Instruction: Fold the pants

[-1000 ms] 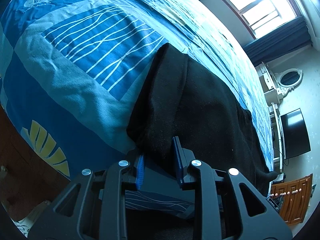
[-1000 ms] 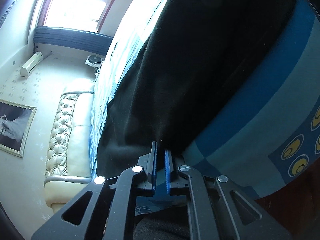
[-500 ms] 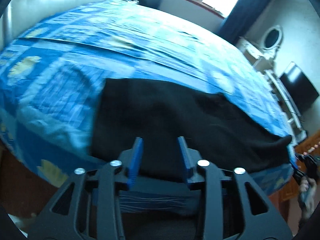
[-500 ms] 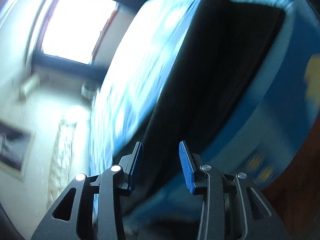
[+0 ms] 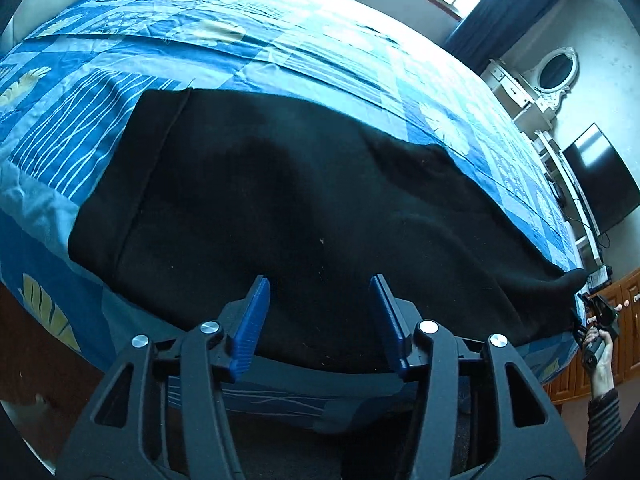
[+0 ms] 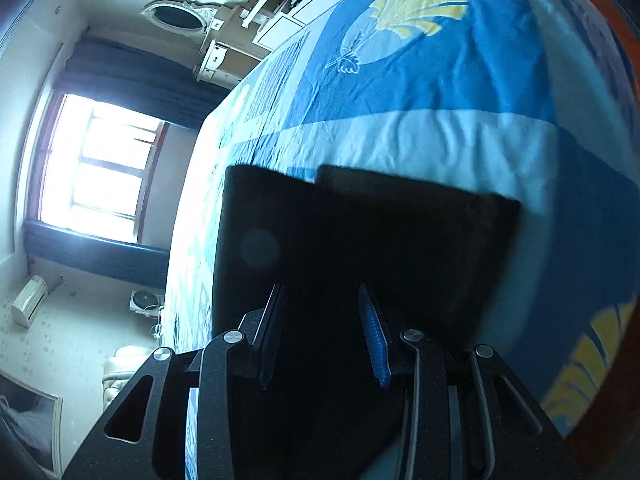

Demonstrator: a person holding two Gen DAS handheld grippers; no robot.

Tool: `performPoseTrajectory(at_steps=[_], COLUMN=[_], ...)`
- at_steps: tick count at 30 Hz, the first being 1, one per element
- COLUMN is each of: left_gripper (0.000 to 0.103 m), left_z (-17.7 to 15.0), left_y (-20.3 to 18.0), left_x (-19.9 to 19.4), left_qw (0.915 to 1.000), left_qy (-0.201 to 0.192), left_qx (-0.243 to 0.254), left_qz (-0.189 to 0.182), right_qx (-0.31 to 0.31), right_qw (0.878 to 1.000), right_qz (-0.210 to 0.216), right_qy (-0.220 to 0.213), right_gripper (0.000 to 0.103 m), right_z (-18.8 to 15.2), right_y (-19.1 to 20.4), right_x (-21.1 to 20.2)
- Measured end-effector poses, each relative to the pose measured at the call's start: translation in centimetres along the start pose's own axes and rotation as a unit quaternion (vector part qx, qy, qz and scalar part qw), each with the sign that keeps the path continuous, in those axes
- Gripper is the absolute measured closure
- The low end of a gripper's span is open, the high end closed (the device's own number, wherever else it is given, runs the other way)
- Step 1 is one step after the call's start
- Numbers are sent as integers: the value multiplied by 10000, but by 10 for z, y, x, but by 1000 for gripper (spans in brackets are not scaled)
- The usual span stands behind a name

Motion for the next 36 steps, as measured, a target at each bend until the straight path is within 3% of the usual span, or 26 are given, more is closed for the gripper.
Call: performPoseTrajectory(at_steps=[10, 15, 19, 23, 27, 36], left_gripper=[43, 41, 41, 40, 39, 35], left_z=[-2, -3, -2, -1, -2, -1], left_y=[-1, -1, 2, 3, 3, 2], left_x=[7, 8, 9, 10, 11, 13], left_qw=[9999, 9997, 9994, 9991, 9990, 9989], left_qy=[31, 19, 14, -9, -11, -18], left_qx=[-153, -226, -338, -424, -437, -460], left_qz=[65, 82, 49, 35, 40, 71], right_qx=[-443, -325, -228, -300, -328, -617], right_qw=[9990, 9992, 9993, 9995, 9991, 9972], right_qz=[-27, 215, 31, -92, 158, 176], right_qy=[-100, -65, -307, -3, 205, 376], right_gripper=[64, 64, 64, 64, 64, 64], right_z=[22, 31, 48, 57, 56, 49], right_y=[28, 29, 27, 17, 10, 16], right_x=[17, 25, 23, 27, 22, 35])
Point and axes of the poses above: each gripper's, at about its wrist camera, not at the fingertips, and x roughly the way its jaws point, y to its left, z to its top, the point moved 3 cm from there along x, roughly the way its jaws point, and after that the axes turned 4 degrees about -y, right-handed, at the moved point
